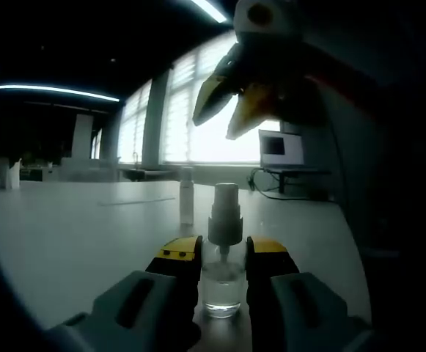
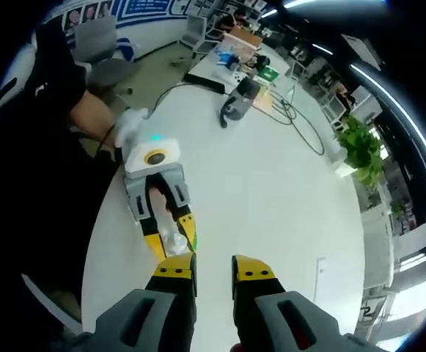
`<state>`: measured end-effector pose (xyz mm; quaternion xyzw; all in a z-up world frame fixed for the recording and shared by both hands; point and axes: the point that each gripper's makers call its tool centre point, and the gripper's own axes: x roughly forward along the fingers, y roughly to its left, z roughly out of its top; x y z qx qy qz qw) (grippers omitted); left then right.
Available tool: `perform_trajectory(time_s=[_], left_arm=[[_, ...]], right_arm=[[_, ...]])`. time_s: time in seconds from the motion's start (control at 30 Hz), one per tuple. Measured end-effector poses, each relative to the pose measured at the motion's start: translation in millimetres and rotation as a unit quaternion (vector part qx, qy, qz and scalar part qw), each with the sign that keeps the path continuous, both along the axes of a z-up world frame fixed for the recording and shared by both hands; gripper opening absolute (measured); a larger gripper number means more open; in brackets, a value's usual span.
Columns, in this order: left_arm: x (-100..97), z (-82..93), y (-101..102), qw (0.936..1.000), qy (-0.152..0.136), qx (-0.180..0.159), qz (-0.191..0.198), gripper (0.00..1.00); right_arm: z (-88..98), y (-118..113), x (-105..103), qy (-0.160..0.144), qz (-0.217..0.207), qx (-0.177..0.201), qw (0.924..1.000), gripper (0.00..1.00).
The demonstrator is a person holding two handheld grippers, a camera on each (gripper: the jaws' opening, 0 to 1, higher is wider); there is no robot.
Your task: Clamp pump bottle remove cover press pump head put on cover
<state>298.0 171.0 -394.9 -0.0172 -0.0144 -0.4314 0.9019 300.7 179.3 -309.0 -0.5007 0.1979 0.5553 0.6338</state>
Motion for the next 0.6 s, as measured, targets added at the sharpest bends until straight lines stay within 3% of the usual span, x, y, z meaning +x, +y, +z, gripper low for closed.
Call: perform_trajectory(time_s=[0.1, 0.3, 0.6], left_arm=[[0.2, 0.0, 0, 1.0000, 0.000, 0.000, 0.000, 0.15], [0.1, -0.2, 0, 1.0000, 0.001, -0.001, -0.001, 0.15], [-0.7, -0.1, 0, 1.0000, 0.002, -0.001, -0.003, 0.15]], right_arm=[[-4.9, 2, -4, 0.006, 0.008, -0.010, 0.9999, 0.14], [-16.4, 13, -23, 0.020, 0.067, -0.039, 0.9968, 0.10], [-27.9, 19, -27, 0.031, 0.098, -0.088, 0.9909, 0.07]])
